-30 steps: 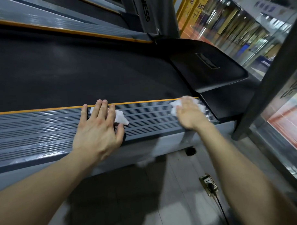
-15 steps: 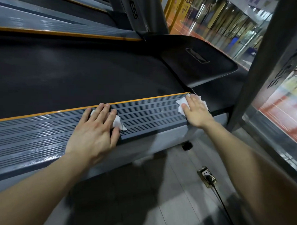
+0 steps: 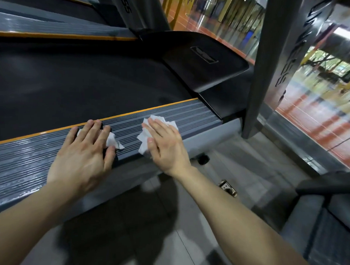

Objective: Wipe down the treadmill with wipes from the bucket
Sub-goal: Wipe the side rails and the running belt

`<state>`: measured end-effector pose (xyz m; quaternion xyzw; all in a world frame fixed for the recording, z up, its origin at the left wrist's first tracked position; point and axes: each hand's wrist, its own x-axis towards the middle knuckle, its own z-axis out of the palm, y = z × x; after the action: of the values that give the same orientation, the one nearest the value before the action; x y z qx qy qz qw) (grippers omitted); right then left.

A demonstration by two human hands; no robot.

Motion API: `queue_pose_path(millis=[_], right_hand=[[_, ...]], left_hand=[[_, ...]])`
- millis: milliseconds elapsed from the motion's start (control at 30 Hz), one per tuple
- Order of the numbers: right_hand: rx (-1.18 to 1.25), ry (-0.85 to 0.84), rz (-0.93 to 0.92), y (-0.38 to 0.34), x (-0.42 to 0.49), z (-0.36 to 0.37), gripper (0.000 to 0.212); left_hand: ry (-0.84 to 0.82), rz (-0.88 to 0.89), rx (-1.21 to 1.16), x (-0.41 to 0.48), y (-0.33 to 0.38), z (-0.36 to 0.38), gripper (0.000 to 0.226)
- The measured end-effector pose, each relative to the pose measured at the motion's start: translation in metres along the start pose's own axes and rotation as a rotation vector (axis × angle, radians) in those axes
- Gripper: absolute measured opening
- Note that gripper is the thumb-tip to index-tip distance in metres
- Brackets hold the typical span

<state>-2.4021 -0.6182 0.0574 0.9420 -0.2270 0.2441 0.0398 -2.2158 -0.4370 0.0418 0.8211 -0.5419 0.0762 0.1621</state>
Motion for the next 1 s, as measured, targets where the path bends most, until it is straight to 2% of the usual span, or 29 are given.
queue_pose_path(millis=[67, 167, 267, 333, 433, 500, 633, 733, 900, 1000], right_hand=[[-0.024, 0.038, 0.084, 0.034, -0.002, -0.006, 0.051], [-0.096, 0.096, 0.312, 0.105, -0.015, -0.017, 0.06], [-0.05, 0.13, 0.477, 0.146, -0.027, -0.022, 0.061], [0.046, 0.21, 0.588, 0.135, -0.022, -0.012, 0.061], [0.179, 0.359, 0.723, 0.07, -0.012, 0.013, 0.057], [0.233, 0.384, 0.647, 0.008, -0.019, 0.027, 0.053], [0.21, 0.209, 0.369, -0.084, -0.044, 0.037, 0.056], [0.208, 0.135, 0.346, -0.084, -0.047, 0.029, 0.055], [0.101, -0.081, 0.303, -0.069, -0.049, 0.012, 0.057], [0.055, -0.096, 0.35, -0.075, -0.044, 0.017, 0.058]], left_hand=[[0.004, -0.004, -0.001, -0.001, -0.001, 0.0, 0.077], [0.014, 0.007, -0.008, -0.001, -0.001, 0.0, 0.077], [0.011, 0.004, -0.006, -0.001, 0.0, 0.0, 0.076], [0.013, 0.005, -0.009, -0.001, -0.001, 0.001, 0.076], [0.017, 0.007, -0.016, -0.001, 0.0, 0.0, 0.075], [0.015, 0.001, -0.022, -0.001, 0.0, 0.001, 0.075], [0.0, 0.003, -0.027, -0.001, -0.001, 0.0, 0.075], [-0.002, 0.011, -0.04, -0.002, -0.002, 0.0, 0.073], [-0.023, 0.047, -0.058, -0.002, -0.005, 0.001, 0.074], [-0.038, 0.099, -0.1, -0.001, -0.011, 0.002, 0.077]])
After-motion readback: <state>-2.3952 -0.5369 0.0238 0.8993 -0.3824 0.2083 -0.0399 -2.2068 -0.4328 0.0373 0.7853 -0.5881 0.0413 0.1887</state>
